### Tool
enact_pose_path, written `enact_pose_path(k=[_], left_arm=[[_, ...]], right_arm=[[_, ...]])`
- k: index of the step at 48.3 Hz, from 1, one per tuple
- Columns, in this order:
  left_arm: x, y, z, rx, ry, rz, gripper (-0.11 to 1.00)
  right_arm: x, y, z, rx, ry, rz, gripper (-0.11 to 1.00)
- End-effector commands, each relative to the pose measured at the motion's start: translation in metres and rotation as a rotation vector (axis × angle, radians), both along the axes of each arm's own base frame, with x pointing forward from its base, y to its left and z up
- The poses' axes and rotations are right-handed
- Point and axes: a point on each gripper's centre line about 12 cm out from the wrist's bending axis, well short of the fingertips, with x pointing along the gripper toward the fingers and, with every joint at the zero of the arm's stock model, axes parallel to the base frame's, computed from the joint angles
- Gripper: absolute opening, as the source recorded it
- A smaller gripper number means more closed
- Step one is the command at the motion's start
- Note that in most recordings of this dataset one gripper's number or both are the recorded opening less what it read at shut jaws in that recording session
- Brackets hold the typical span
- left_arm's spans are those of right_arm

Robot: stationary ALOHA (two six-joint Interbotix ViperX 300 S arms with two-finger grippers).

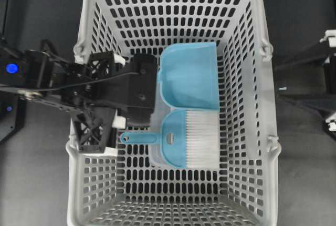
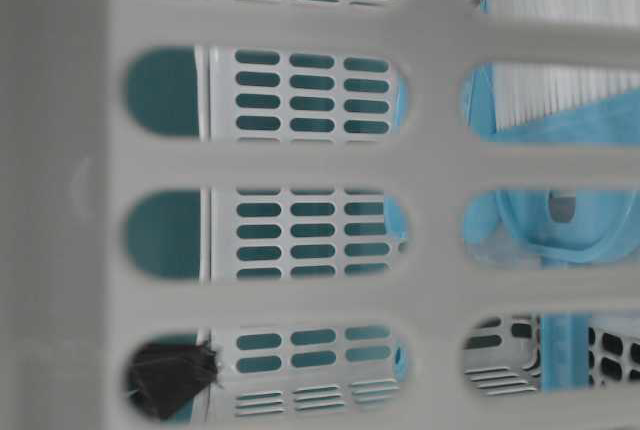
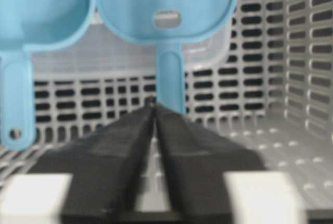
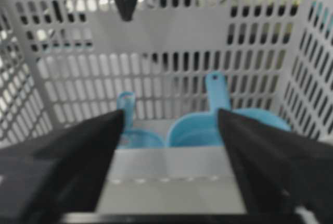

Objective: Pick up the hand brush from the shopping basket with the left arm.
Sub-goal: 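Move the open left gripper over the blue hand brush handle, then lower the open left gripper so its fingers straddle the brush handle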

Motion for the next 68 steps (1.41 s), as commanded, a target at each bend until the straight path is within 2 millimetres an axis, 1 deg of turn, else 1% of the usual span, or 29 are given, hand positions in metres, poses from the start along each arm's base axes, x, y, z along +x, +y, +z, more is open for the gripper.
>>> enact_pose_path(k=[1,4,8,10,13,15,19,35,46,62,68], left_arm=[[0.005,-0.004,0.008,-0.015,-0.024,0.013,0.23],[0.007,-0.007,0.003,-0.021,-0.009,0.023,0.42],[0.011,-0.009,-0.004,-0.028,0.010,0.036,0.67],[0.012,-0.012,-0.009,-0.028,0.022,0.034,0.77],[0.015,-0.015,-0.015,-0.027,0.039,0.030,0.87],[0.017,-0.017,-0.020,-0.026,0.051,0.029,0.91],[0.021,-0.020,-0.029,-0.022,0.074,0.026,0.90],[0.037,-0.025,-0.080,0.000,0.196,0.025,0.91],[0.033,-0.025,-0.109,0.017,0.265,0.021,0.91],[0.031,-0.026,-0.149,0.019,0.277,0.013,0.91],[0.031,-0.025,-0.158,0.020,0.271,0.008,0.91]], right_arm=[[0.003,0.001,0.007,0.018,-0.017,0.002,0.78],[0.002,0.001,0.008,0.021,-0.018,0.001,0.82],[0.002,0.001,0.008,0.021,-0.023,0.001,0.82],[0.002,0.001,0.008,0.023,-0.023,0.001,0.81],[0.001,0.001,0.006,0.023,-0.021,0.003,0.81],[0.001,0.001,0.006,0.020,-0.018,0.002,0.81],[0.001,0.001,0.005,0.020,-0.017,0.002,0.81],[0.001,0.001,0.003,0.023,-0.014,0.004,0.81],[0.001,0.002,0.001,0.023,-0.004,0.004,0.81],[0.001,0.002,-0.002,0.024,0.006,0.004,0.81],[0.001,0.002,-0.002,0.023,0.008,0.004,0.81]])
